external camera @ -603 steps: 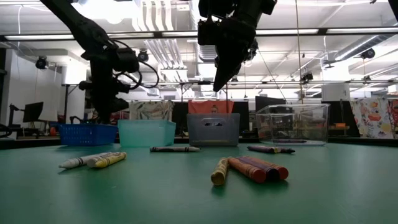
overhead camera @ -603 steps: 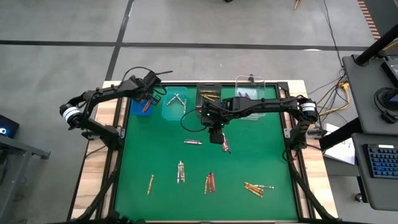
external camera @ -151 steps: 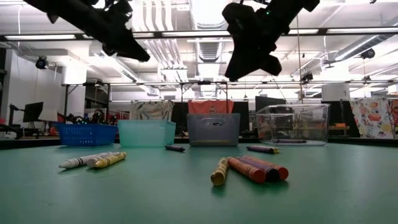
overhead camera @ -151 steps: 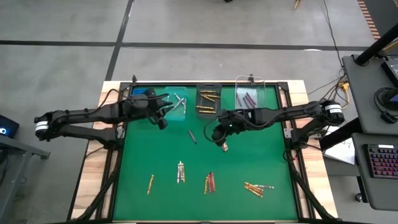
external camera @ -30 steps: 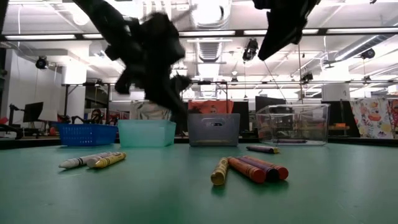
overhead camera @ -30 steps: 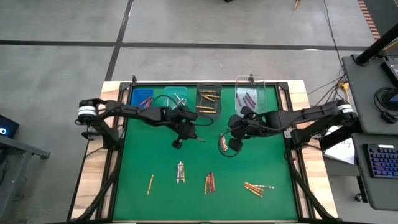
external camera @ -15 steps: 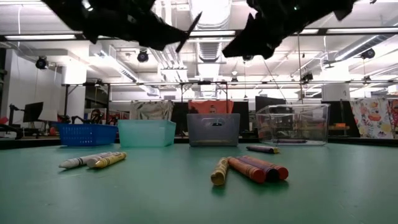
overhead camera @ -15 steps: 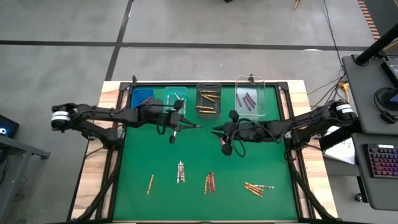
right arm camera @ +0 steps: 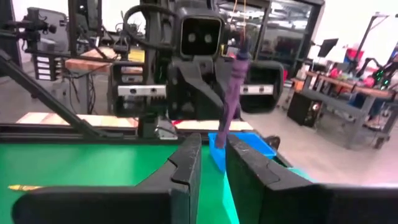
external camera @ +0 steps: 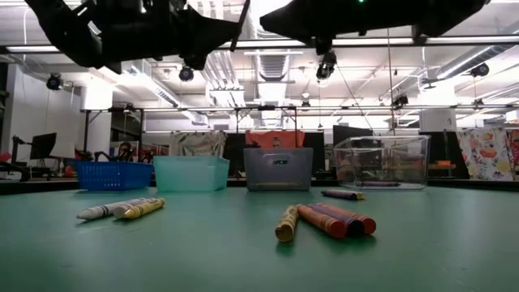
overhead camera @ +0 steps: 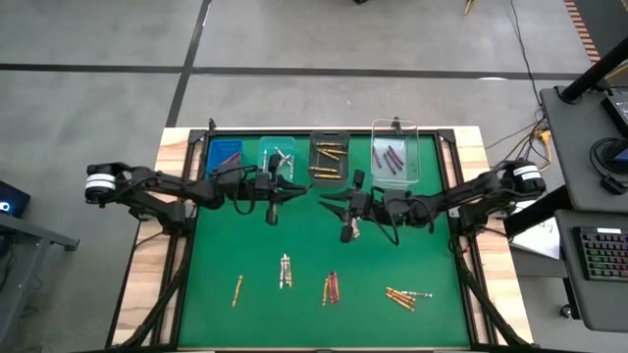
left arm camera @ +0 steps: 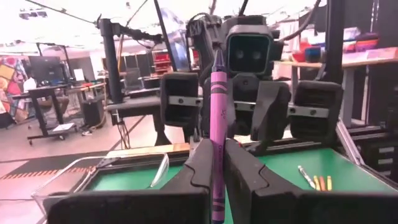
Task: Sort crayons
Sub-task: Put the violet crayon into the transparent bin
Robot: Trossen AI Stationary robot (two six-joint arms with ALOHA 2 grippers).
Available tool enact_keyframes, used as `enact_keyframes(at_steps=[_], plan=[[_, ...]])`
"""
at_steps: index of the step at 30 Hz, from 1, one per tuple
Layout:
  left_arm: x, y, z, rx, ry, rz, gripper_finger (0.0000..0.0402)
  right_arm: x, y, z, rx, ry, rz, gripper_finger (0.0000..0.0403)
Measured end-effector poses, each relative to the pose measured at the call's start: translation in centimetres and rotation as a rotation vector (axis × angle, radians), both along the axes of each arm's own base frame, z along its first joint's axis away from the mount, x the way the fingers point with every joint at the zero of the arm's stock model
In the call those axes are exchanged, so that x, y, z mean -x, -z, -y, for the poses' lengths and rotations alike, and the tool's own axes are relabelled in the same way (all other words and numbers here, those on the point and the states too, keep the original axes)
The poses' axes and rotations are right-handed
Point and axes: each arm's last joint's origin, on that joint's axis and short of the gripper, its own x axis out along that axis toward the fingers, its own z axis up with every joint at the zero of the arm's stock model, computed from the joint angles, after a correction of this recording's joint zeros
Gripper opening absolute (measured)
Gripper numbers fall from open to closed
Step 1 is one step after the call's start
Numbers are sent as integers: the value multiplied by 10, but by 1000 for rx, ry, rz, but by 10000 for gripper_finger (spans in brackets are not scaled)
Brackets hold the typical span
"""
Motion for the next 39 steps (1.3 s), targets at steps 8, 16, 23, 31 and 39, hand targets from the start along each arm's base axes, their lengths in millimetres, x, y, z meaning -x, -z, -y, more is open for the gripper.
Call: enact_keyframes(at_steps=[8, 16, 23, 31, 39], plan=[[1, 3, 0, 11, -6, 8, 0, -10, -14, 0, 23, 8, 36, 106], [-4, 8, 2, 19, 1, 23, 0, -16, -26, 13, -20, 43, 82, 144], [-10, 13, -1, 35, -70, 57, 0, -17, -26, 15, -38, 42, 85, 146], [-25, 12, -2, 51, -66, 64, 0, -17, -26, 18, -54, 51, 90, 133], [-27, 11, -3, 49, -65, 79, 0, -17, -26, 20, -51, 63, 87, 106]])
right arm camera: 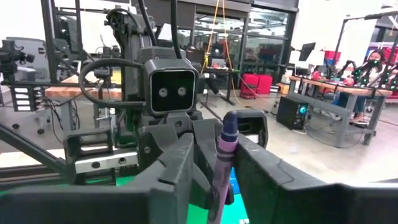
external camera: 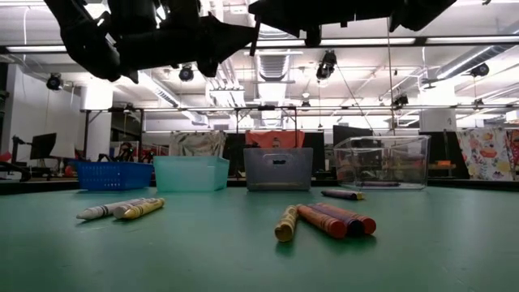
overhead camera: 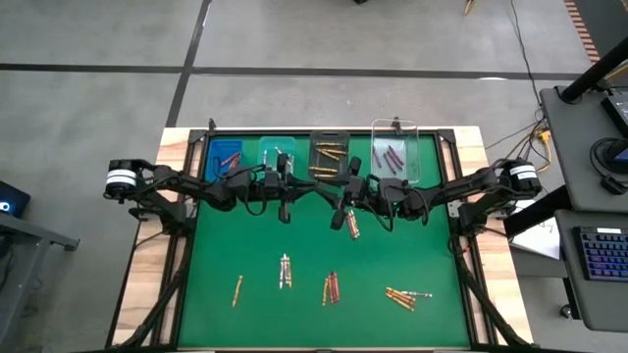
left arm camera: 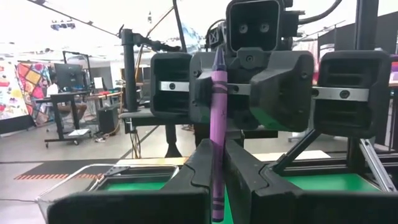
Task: Sort crayons
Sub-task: Put the violet crayon into the transparent bin
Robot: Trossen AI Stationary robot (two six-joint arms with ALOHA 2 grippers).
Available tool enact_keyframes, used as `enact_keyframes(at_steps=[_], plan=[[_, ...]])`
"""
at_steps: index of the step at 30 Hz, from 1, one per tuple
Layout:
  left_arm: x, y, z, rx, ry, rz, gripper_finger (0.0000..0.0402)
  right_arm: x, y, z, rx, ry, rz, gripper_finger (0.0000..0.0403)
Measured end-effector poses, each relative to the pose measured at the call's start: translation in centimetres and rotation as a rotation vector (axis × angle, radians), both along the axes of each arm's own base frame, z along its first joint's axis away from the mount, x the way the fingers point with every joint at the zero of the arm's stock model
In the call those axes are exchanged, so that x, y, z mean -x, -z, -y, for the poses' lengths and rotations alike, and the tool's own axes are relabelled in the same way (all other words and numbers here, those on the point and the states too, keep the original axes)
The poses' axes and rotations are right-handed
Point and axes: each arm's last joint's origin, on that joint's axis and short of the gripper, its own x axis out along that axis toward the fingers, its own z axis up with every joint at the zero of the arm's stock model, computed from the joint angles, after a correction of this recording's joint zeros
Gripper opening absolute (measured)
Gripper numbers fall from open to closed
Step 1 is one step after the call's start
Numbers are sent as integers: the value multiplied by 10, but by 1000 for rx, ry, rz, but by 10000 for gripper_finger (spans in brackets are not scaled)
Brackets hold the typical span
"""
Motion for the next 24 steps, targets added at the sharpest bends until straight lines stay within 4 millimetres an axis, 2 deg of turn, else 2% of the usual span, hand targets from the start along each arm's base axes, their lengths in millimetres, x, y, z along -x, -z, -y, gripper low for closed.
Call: enact_keyframes(at_steps=[7, 18, 24], plan=[[0, 0, 0, 7, 7, -2, 14, 0, 0, 0, 12, 6, -6, 20], [5, -3, 1, 13, 17, 8, 109, 7, -8, 2, 9, 12, -15, 17], [15, -15, 2, -17, 8, -28, 144, 24, -16, 28, -101, 106, -109, 16]])
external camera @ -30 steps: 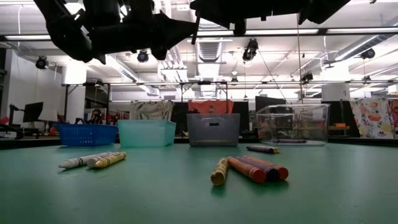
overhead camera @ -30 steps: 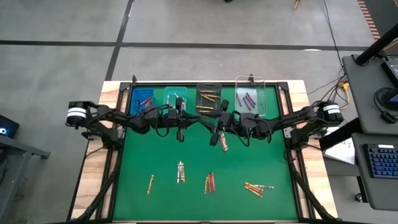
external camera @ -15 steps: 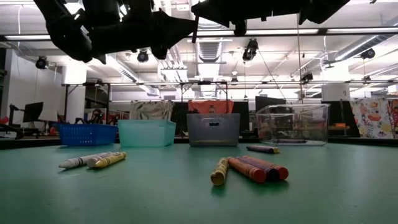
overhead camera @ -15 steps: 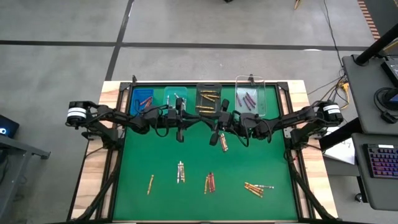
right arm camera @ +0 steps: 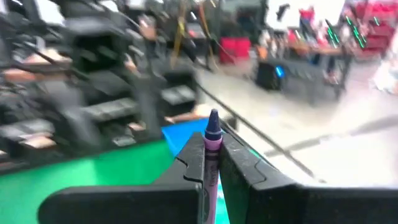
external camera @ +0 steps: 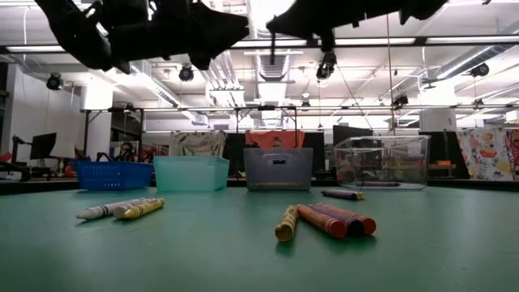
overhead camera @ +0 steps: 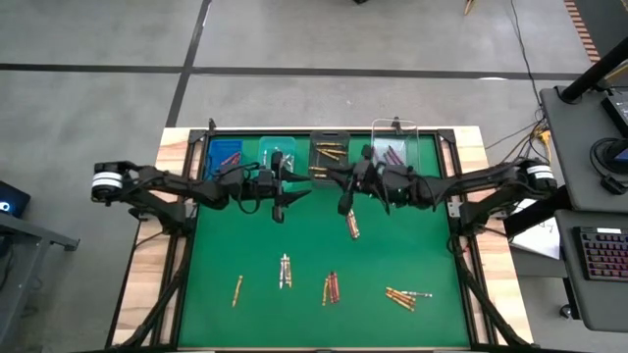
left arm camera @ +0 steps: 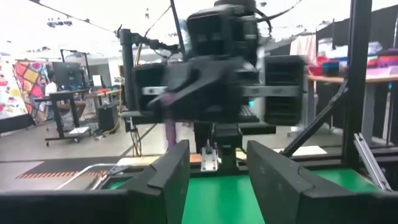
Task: Sort crayons
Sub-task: Put the violet crayon into the transparent bin
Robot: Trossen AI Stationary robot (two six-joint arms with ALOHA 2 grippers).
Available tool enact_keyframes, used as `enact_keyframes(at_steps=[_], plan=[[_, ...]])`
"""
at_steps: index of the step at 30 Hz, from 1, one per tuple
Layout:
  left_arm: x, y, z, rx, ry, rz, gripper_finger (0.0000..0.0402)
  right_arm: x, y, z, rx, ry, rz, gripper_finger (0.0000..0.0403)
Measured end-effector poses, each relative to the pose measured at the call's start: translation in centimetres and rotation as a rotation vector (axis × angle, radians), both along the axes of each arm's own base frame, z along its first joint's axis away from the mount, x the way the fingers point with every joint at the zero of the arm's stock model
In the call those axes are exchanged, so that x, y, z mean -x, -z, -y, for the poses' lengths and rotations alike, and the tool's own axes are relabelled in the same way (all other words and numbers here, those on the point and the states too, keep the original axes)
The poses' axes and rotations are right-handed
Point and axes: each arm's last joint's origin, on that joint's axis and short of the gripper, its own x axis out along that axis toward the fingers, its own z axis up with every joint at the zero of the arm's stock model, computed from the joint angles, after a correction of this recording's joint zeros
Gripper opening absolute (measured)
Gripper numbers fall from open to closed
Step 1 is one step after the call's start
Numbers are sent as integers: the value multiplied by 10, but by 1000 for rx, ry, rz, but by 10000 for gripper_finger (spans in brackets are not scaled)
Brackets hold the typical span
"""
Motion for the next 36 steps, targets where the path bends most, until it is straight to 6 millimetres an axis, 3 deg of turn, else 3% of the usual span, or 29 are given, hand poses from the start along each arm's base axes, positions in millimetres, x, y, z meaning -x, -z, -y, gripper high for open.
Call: enact_keyframes(at_steps=[11, 18, 23, 26, 32, 36], plan=[[23, -26, 3, -3, -17, -12, 146, 48, 10, 92, -205, 360, -231, 15], [32, -34, 4, -6, -18, -4, 146, 79, 16, 146, -417, 627, -490, 15], [33, -36, 4, -28, -36, -2, 146, 88, 14, 164, -569, 747, -667, 15], [33, -35, 3, -19, -86, -9, 146, 91, 24, 171, -677, 794, -814, 15], [33, -31, 1, -5, -150, -46, 146, 82, 56, 186, -842, 628, -948, 15], [33, -32, 1, -5, -150, -45, 146, 79, 73, 194, -872, 629, -994, 15]])
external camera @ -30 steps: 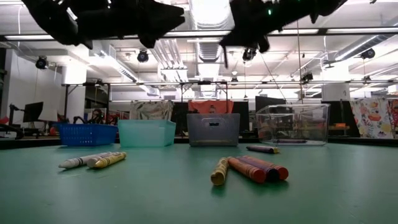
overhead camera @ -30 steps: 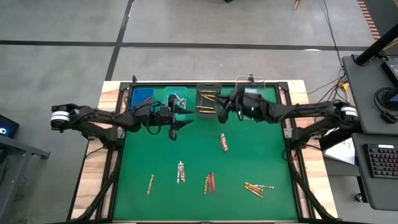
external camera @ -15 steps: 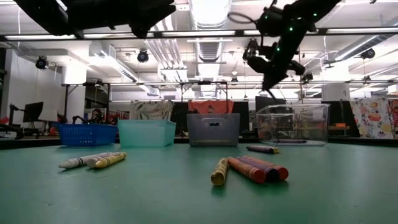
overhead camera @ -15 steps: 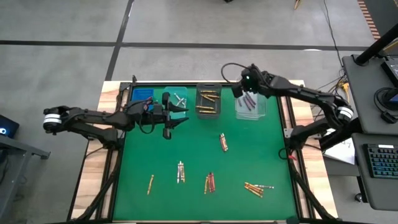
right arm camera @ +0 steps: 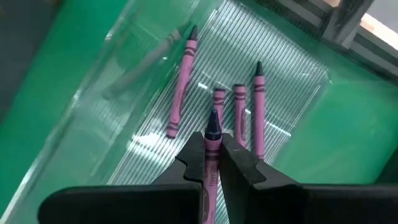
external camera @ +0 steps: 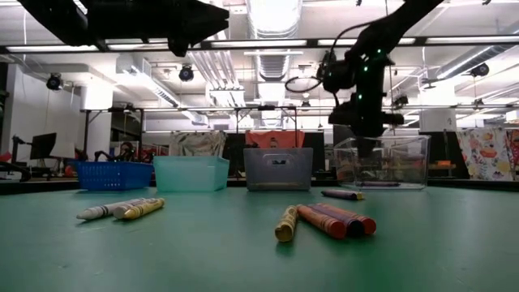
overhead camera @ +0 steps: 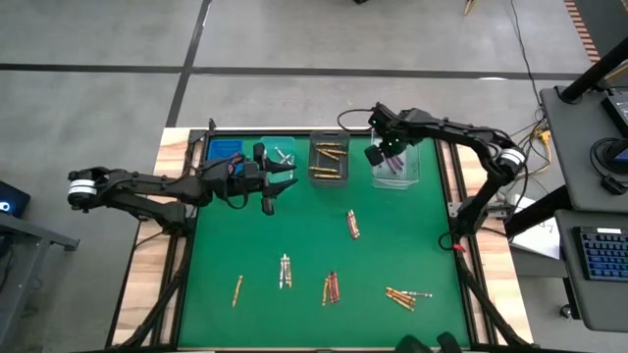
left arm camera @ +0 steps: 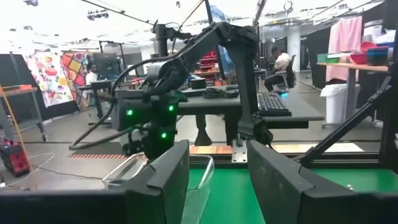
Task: Sort crayons
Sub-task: Put the violet crayon into the transparent bin, then put the white crayon into the light blue bin
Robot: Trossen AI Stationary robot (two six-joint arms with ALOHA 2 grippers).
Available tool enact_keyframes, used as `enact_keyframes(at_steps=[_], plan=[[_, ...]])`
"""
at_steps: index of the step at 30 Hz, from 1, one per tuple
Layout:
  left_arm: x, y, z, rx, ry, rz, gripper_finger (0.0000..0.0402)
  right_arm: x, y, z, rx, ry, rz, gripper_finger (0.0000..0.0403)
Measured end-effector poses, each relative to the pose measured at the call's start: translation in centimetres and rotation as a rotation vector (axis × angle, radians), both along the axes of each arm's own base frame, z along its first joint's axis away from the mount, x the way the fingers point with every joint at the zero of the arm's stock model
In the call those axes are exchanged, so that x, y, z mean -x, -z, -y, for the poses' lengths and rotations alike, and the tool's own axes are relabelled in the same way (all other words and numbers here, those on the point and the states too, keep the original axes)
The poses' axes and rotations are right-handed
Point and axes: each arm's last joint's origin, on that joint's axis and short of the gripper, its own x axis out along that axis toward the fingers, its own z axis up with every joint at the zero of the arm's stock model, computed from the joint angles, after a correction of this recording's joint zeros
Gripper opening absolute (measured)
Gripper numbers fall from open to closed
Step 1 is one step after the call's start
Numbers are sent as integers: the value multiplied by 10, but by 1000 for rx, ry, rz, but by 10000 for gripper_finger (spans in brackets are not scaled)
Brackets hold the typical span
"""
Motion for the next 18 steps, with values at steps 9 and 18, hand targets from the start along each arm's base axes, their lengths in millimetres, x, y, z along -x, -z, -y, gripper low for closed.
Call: enact_keyframes(at_steps=[9, 18], plan=[[0, 0, 0, -22, -4, -5, 146, -7, 11, 6, 12, -8, 9, 75], [0, 2, 0, -22, -4, -27, 146, -4, 0, 4, 35, -4, 36, 130]])
